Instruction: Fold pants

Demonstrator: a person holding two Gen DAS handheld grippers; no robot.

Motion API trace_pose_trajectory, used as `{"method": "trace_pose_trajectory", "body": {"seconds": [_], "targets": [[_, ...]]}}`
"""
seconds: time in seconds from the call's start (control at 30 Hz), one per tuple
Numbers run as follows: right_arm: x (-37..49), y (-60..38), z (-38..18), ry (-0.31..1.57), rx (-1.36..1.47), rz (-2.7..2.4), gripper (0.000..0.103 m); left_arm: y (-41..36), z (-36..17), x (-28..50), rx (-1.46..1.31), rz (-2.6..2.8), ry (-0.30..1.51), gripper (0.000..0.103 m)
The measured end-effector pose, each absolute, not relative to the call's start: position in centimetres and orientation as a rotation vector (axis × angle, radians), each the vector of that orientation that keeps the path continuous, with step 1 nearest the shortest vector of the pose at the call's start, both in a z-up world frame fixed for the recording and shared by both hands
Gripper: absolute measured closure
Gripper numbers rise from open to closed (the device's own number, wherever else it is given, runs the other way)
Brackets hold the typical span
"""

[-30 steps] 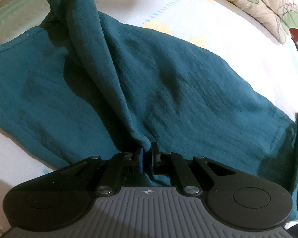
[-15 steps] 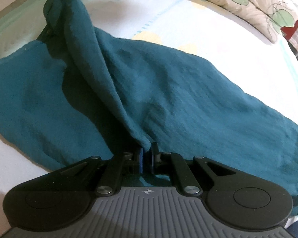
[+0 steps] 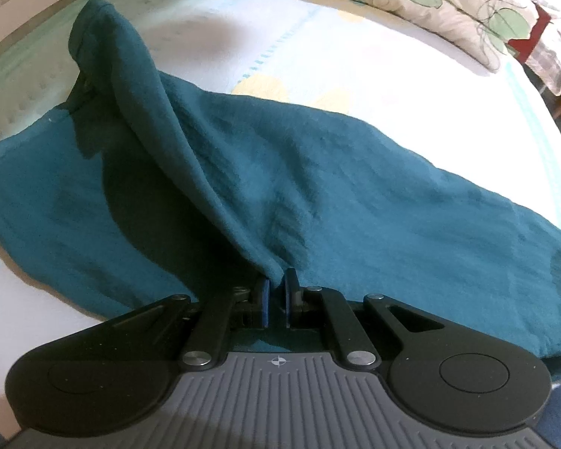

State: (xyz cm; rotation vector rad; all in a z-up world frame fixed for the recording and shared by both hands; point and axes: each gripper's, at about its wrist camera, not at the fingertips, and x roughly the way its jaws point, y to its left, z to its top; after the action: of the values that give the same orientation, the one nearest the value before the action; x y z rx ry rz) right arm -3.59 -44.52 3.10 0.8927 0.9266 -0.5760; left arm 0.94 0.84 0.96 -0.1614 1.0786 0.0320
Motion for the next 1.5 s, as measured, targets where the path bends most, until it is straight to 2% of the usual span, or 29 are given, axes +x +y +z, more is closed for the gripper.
{"method": "trace_pose_trajectory", "body": {"seconds": [0.27, 0.43, 0.5, 0.53, 0.63, 0.7, 0.93, 1.1, 1.3, 1.43, 1.5], "targets": [[-5.9, -44.5, 2.3, 0.951, 0.932, -0.583, 0.094, 1.6, 0.4, 1.0, -0.174, 0.018, 1.130, 0.095], [-5.1, -44.7, 0.0, 1.019, 0.921, -0.618, 0.093, 1.3, -1.8, 2.1, -0.179, 0.022, 1.250, 0.093], [-5.0, -44.8, -0.6, 1.041, 0.933, -0.623, 0.090, 1.0, -2.0, 2.3, -0.168, 0.022, 1.259, 0.093], [-4.9, -44.8, -0.8, 1.053, 0.944, -0.619, 0.082, 0.9, -1.9, 2.4, -0.159, 0.019, 1.259, 0.093], [-5.2, -45.1, -0.7, 1.061, 0.970, -0.620, 0.080, 0.7, -1.9, 2.7, -0.161, 0.019, 1.268, 0.092], [-5.4, -45.3, -0.3, 1.057, 0.977, -0.637, 0.072, 0.9, -1.9, 2.9, -0.185, 0.025, 1.284, 0.091], [-6.2, -45.2, 2.7, 0.992, 0.934, -0.657, 0.071, 1.2, -1.7, 1.9, -0.245, -0.005, 1.352, 0.090], [-4.4, -43.3, 6.6, 0.947, 0.830, -0.583, 0.071, 0.7, 1.5, 1.1, -0.167, -0.087, 1.264, 0.090], [0.8, -36.0, 11.2, 0.944, 0.623, -0.317, 0.071, 2.8, 8.2, 2.8, 0.023, -0.086, 1.054, 0.090], [4.6, -28.9, 12.2, 0.962, 0.523, -0.100, 0.061, 6.8, 10.6, 4.8, 0.064, -0.008, 0.996, 0.090], [6.4, -24.7, 12.0, 0.980, 0.474, 0.009, 0.061, 9.1, 10.8, 5.7, 0.064, 0.023, 1.000, 0.090]]}}
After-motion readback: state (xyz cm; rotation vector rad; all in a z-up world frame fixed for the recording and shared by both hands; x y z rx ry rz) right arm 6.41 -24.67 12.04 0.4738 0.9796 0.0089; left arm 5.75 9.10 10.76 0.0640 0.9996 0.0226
